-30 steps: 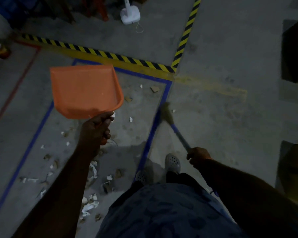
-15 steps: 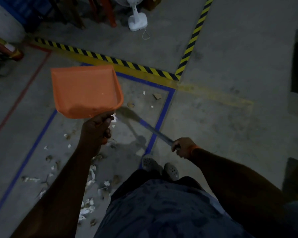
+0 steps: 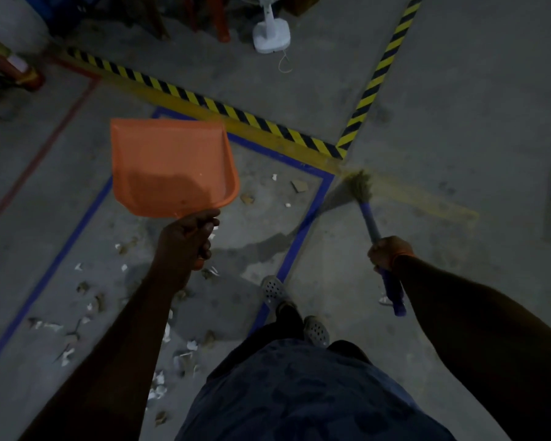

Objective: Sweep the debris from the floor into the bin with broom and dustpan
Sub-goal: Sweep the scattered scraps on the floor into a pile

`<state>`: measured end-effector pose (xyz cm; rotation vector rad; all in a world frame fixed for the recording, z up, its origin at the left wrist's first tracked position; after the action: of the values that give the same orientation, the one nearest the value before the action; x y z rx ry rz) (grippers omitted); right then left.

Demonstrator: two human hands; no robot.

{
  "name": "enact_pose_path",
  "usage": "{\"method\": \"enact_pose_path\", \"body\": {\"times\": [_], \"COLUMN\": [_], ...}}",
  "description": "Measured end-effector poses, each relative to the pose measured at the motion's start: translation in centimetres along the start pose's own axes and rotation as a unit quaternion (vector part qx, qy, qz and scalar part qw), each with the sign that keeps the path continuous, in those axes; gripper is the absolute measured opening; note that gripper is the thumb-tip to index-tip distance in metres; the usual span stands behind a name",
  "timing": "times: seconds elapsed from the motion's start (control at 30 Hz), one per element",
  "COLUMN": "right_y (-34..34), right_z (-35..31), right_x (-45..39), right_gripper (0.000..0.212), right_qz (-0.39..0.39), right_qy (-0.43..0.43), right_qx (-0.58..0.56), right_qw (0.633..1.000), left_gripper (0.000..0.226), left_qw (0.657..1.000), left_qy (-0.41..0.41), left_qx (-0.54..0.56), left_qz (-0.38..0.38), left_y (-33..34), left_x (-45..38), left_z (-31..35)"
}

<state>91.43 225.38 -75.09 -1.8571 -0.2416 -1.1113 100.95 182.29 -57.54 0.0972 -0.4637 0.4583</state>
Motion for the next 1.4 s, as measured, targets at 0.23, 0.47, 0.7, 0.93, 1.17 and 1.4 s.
{"method": "enact_pose_path", "body": {"times": [0.23, 0.47, 0.7, 0.93, 1.17, 1.4], "right_y": [8.8, 16.1, 12.6, 3.7, 1.2, 6.3], "right_z": [-10.1, -20.0, -24.6, -24.1, -18.0, -19.6], "right_x": [2.8, 7.9, 7.2, 2.2, -1.2, 2.2], "right_gripper": [0.011, 0.022, 0.018, 0.012, 0.015, 0.014], "right_qz": [-0.127, -0.195, -0.139, -0.019, -0.036, -0.138], "right_qy": [-0.164, -0.384, -0.417, -0.275, -0.166, -0.384], "right_qx": [0.165, 0.376, 0.321, 0.207, 0.197, 0.413], "right_qw": [0.964, 0.820, 0.839, 0.939, 0.966, 0.814], "left_gripper": [0.024, 0.025, 0.026, 0.024, 0.027, 0.025], "left_qw": [0.999, 0.997, 0.993, 0.986, 0.984, 0.984], "left_qy": [-0.002, 0.017, 0.040, 0.029, 0.024, 0.009], "left_qx": [0.001, 0.015, 0.051, 0.055, 0.080, 0.083], "left_qz": [0.038, 0.075, 0.103, 0.154, 0.158, 0.157], "left_y": [-3.5, -8.7, -12.2, -13.1, -11.7, -9.8], "left_x": [-2.7, -3.9, -5.1, -5.2, -5.9, -5.2], "left_z": [1.8, 2.6, 3.1, 3.3, 1.9, 0.1]}}
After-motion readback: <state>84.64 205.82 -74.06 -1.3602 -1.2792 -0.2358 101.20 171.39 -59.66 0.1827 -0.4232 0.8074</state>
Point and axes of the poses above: each hand's wrist, its own x-axis away from the middle knuckle, its own y-axis out of the palm, z = x × y, the point moved 7 cm from there along -x, towards the middle knuckle, and after that the axes turned 10 degrees about x, right-handed, at the moved point
